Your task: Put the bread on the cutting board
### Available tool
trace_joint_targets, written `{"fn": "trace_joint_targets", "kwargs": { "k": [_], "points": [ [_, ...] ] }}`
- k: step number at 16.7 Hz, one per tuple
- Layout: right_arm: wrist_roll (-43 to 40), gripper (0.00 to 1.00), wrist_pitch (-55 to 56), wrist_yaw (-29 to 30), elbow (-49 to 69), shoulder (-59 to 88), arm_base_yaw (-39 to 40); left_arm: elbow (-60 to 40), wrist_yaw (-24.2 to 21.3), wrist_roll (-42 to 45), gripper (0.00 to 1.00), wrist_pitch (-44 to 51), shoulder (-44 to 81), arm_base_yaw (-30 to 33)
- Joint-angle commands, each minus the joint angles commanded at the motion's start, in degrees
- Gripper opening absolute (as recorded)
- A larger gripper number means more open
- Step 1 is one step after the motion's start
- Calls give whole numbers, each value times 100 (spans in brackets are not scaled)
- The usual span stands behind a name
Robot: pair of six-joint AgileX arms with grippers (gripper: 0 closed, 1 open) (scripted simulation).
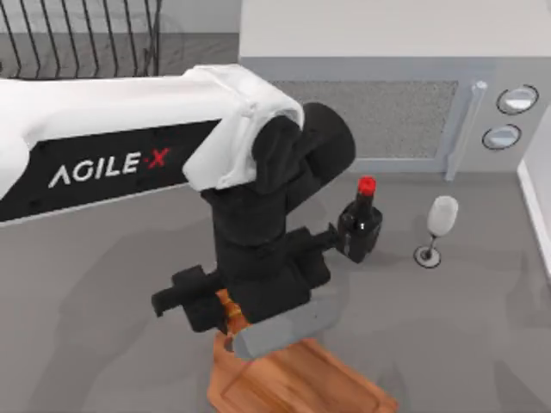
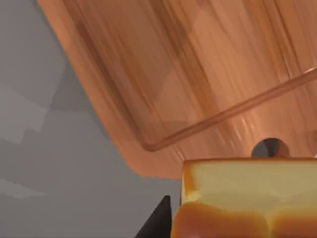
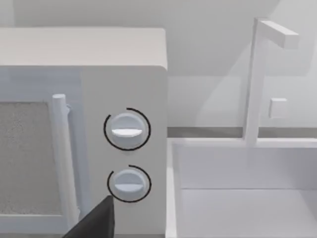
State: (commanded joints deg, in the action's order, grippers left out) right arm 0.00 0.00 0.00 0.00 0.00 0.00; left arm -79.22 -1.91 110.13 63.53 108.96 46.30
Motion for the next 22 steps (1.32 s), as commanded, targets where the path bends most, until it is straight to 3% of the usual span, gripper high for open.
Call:
{"fn": "trace_joint_targets", "kwargs": {
  "k": [3,6,22],
  "points": [
    [0,100,0,0,0,0,0,273,17,987,0,-168,-241,690],
    [0,100,0,0,0,0,0,413,36,1423,0,-255,-368,1024],
    [0,100,0,0,0,0,0,743,35,1446,0,-813,-199,1030]
  ]
}}
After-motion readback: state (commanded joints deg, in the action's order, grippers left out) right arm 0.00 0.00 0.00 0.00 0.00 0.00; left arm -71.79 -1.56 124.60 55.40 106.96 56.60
